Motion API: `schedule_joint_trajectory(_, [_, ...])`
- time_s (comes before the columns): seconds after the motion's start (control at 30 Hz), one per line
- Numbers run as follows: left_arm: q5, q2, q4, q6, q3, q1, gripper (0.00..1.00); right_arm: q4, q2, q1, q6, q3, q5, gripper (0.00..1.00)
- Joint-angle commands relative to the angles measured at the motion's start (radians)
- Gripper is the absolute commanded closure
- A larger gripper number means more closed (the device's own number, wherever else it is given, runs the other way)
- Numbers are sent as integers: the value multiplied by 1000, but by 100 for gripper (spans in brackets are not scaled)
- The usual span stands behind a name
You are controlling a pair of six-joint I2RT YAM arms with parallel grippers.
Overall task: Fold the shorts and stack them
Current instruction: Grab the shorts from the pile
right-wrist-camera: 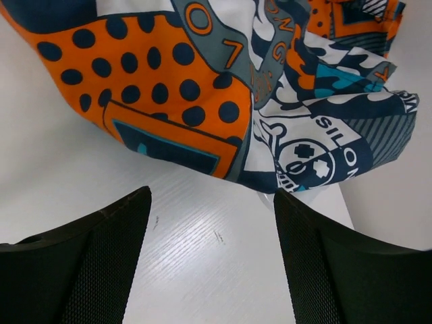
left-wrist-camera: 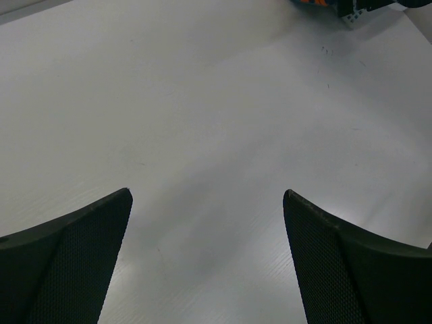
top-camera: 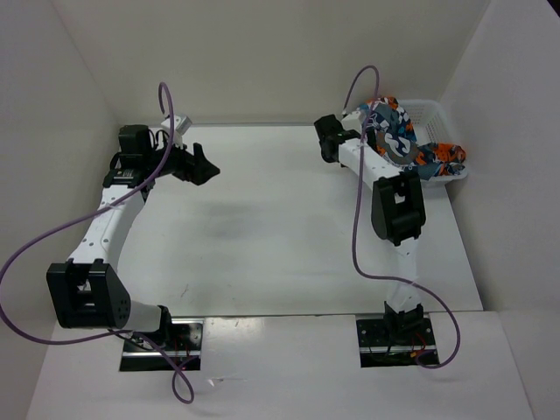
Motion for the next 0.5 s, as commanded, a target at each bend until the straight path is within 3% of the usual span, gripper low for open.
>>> schedule_joint_trajectory(0.0, [47,1,8,6,0,0,1,60,29,1,-12,16,107,22])
schedule_joint_trajectory(0.13, [47,1,8,6,-9,0,1,60,80,1,-12,52,127,23])
schedule_joint_trajectory(0.33, [65,1,8,6,-9,9,1,60,111,-10,-12,85,128,34])
schedule_joint_trajectory(0.47, [66,1,8,6,-9,18,1,48,120,-10,2,95,128,54])
